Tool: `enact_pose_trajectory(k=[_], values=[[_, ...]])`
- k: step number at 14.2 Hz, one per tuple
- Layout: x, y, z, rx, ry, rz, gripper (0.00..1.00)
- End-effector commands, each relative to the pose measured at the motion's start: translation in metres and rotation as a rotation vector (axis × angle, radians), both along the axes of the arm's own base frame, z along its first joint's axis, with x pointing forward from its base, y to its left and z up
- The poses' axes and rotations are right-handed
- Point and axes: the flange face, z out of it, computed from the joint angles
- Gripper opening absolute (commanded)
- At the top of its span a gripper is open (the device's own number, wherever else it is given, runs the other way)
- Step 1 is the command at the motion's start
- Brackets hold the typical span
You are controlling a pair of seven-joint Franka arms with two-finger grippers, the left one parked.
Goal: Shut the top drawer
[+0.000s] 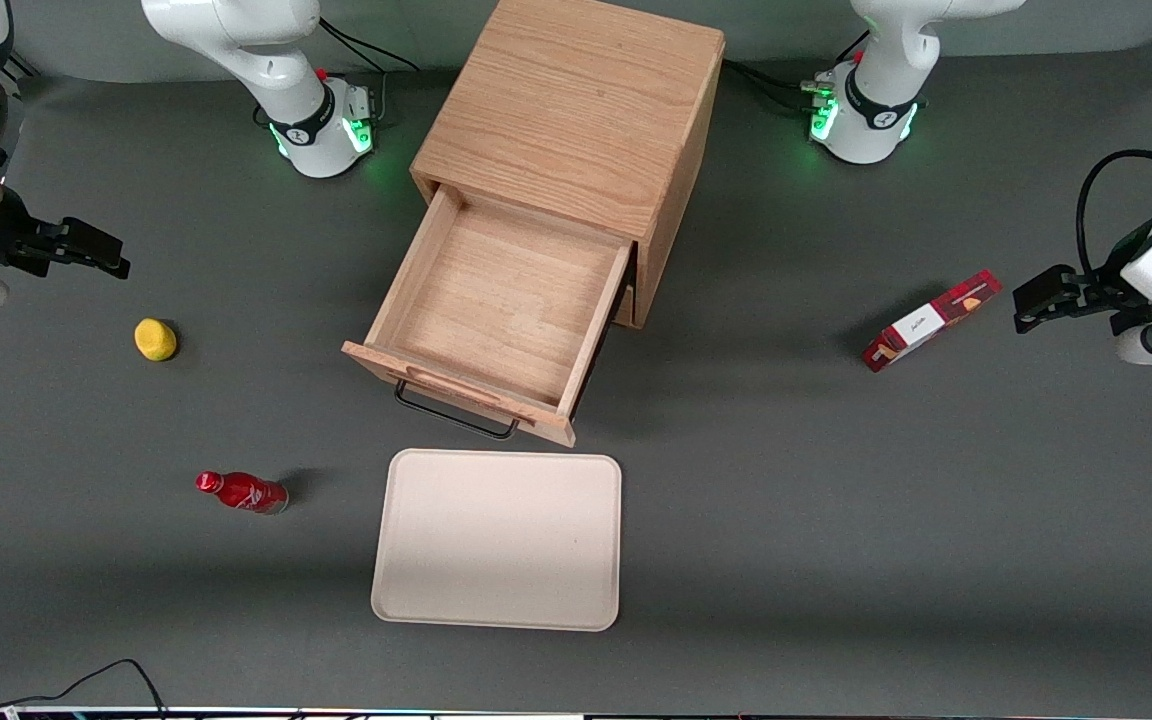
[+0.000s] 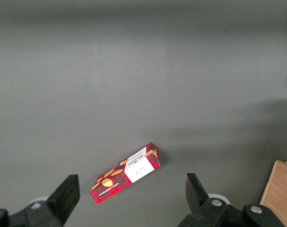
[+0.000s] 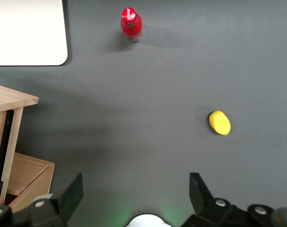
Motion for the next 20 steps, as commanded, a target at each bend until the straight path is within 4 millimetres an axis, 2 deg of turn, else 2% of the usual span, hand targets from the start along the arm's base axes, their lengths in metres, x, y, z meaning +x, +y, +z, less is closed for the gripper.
enact_pose_trajectory(k=[1, 7, 11, 13, 14, 15, 17, 20], values=[[-0.002, 0.002, 0.008, -0.016, 0.020, -0.017, 1.00], [0.005, 0.009, 0.011, -0.018, 0.013, -0.045, 1.00], [0.007, 0.021, 0.027, -0.021, -0.025, -0.033, 1.00], [0.012, 0.022, 0.019, -0.026, -0.011, -0.025, 1.00], [0.020, 0.029, 0.011, -0.032, 0.001, -0.005, 1.00], [0.030, 0.033, 0.014, -0.033, -0.005, 0.008, 1.00], [0.035, 0.027, 0.021, -0.033, -0.020, -0.003, 1.00], [0.040, 0.025, 0.018, -0.023, -0.016, -0.007, 1.00]])
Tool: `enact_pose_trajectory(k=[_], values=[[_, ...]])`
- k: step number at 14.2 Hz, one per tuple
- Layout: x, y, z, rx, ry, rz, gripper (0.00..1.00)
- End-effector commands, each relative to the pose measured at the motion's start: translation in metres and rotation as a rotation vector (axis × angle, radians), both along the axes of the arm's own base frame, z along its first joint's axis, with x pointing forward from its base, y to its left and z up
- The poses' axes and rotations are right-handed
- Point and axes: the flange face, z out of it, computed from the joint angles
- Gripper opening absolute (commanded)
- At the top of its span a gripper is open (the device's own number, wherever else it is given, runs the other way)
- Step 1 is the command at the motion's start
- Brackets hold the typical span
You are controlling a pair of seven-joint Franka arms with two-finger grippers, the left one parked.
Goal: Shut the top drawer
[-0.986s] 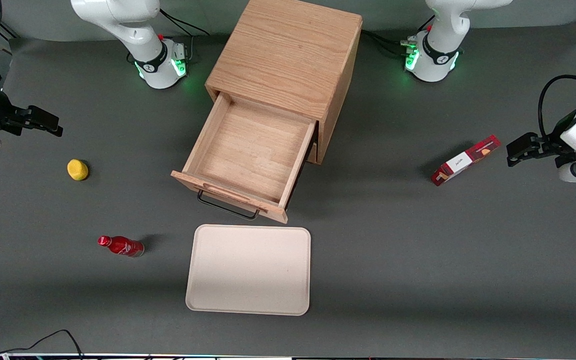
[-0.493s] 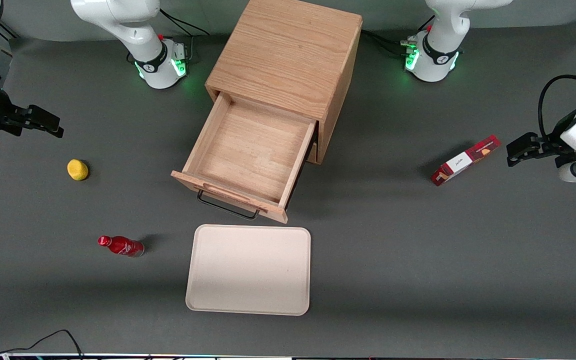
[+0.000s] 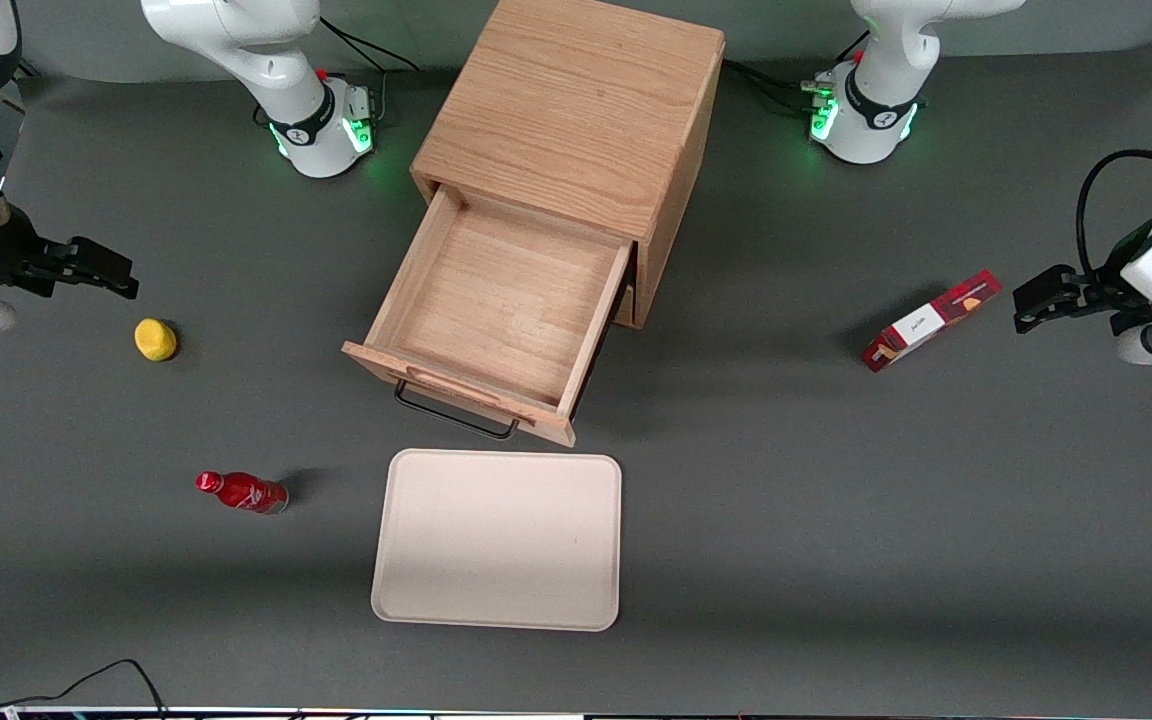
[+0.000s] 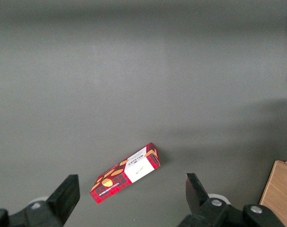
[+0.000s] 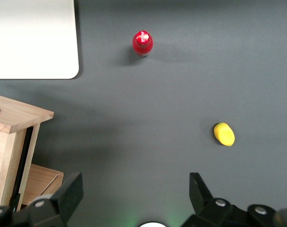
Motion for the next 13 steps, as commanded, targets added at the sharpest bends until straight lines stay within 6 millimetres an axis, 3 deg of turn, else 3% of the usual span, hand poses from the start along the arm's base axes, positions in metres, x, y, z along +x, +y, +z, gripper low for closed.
enact_pose_trajectory(k=[1, 13], values=[[0.004, 0.001, 0.010, -0.015, 0.000, -0.010, 1.00], [0.001, 0.011, 0.018, -0.007, 0.001, 0.008, 1.00]])
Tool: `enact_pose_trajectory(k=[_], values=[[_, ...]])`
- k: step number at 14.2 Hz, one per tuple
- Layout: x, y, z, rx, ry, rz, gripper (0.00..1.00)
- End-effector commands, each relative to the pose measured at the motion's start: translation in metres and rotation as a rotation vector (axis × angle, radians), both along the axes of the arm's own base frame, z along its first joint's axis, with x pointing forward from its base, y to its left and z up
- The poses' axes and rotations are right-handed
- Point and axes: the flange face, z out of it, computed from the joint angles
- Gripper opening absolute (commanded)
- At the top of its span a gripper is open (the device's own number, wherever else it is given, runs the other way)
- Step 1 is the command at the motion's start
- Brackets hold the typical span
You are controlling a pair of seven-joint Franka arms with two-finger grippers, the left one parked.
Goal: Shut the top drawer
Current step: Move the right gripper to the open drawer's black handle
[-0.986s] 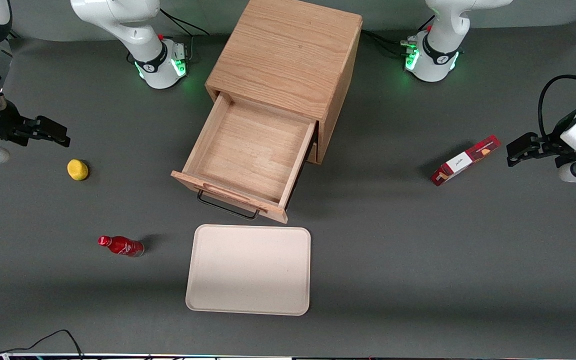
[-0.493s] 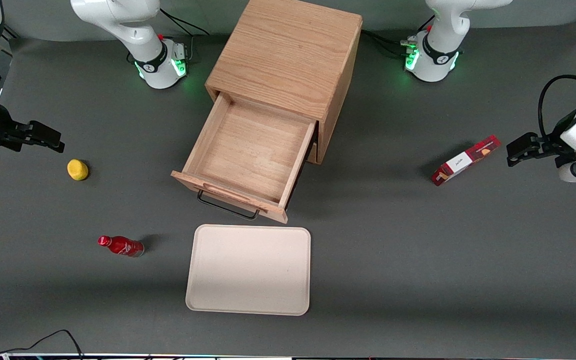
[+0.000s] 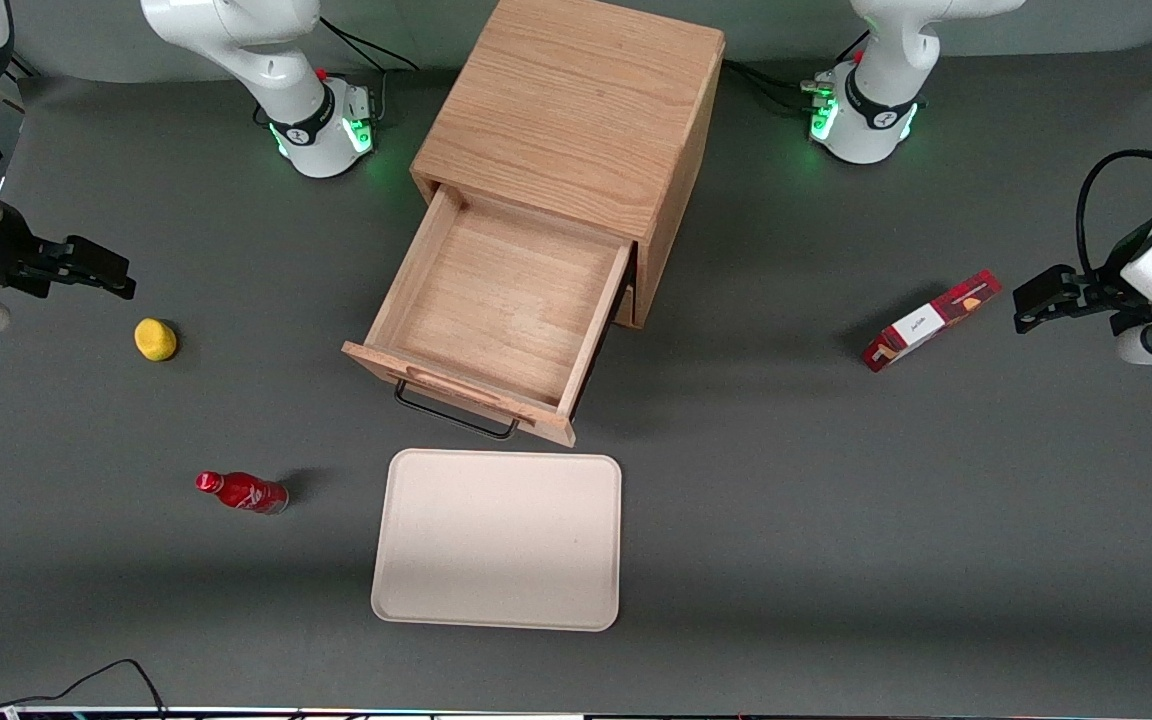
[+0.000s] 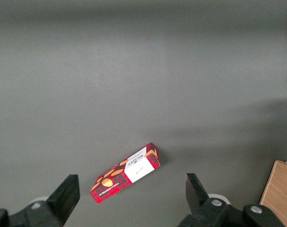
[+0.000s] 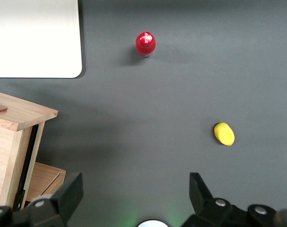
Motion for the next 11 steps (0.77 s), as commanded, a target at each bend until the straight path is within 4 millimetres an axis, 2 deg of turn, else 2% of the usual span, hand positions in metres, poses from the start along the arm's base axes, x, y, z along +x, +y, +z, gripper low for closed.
enact_pose_trajectory(k=[1, 3, 5, 8, 11], values=[[0.002, 0.017, 0.012, 0.004, -0.012, 0.037, 1.00], [0.007, 0.049, 0.025, 0.025, -0.044, 0.110, 1.00], [0.020, 0.091, 0.036, 0.043, -0.076, 0.188, 1.00], [0.047, 0.142, 0.034, 0.089, -0.085, 0.372, 1.00], [0.072, 0.177, 0.019, 0.139, -0.122, 0.433, 1.00]])
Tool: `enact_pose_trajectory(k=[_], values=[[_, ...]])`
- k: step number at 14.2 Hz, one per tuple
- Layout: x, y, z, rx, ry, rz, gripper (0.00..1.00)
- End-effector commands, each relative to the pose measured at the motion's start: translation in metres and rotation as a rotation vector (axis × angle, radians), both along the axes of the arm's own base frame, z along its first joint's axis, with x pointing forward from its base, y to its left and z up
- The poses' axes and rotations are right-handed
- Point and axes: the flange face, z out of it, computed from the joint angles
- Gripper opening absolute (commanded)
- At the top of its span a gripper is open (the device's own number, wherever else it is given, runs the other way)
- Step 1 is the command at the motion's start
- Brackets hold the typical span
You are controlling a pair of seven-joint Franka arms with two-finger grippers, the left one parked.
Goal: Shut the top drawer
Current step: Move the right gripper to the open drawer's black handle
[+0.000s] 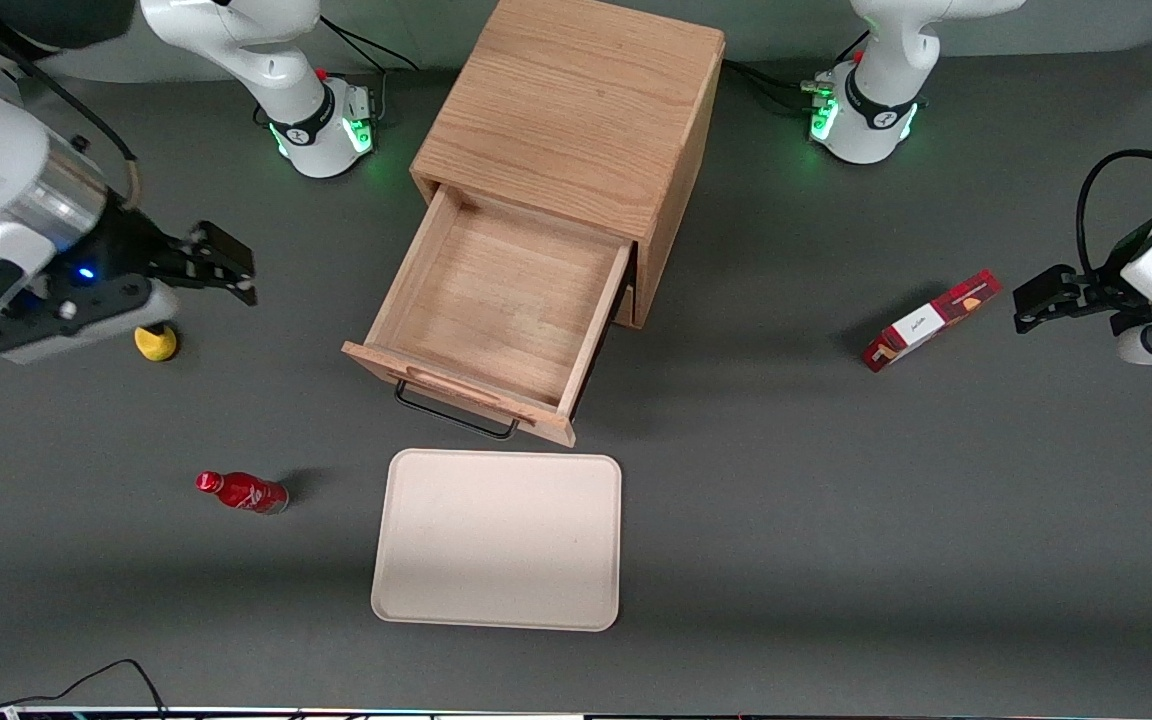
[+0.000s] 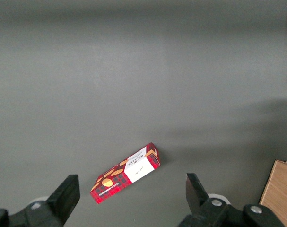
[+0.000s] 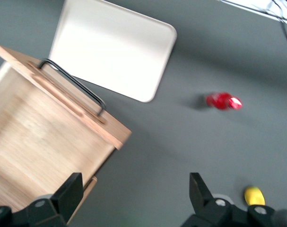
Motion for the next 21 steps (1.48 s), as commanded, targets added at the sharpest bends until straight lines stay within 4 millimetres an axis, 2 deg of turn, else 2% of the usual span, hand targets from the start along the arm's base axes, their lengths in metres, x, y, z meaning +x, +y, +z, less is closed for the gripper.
enact_pose_trajectory(k=[1, 3, 7, 8, 10, 15, 17, 21], values=[[0.032, 0.028, -0.013, 0.046, -0.019, 0.082, 1.00], [0.042, 0.040, -0.029, 0.054, -0.040, 0.166, 1.00], [0.051, 0.080, -0.075, 0.059, -0.022, 0.465, 1.00], [0.055, 0.082, -0.090, 0.066, -0.006, 0.542, 1.00], [0.057, 0.085, -0.104, 0.073, 0.001, 0.703, 1.00], [0.058, 0.097, -0.128, 0.105, 0.042, 0.742, 1.00], [0.060, 0.095, -0.135, 0.146, 0.055, 0.739, 1.00], [0.075, 0.087, -0.168, 0.183, 0.075, 0.796, 1.00]])
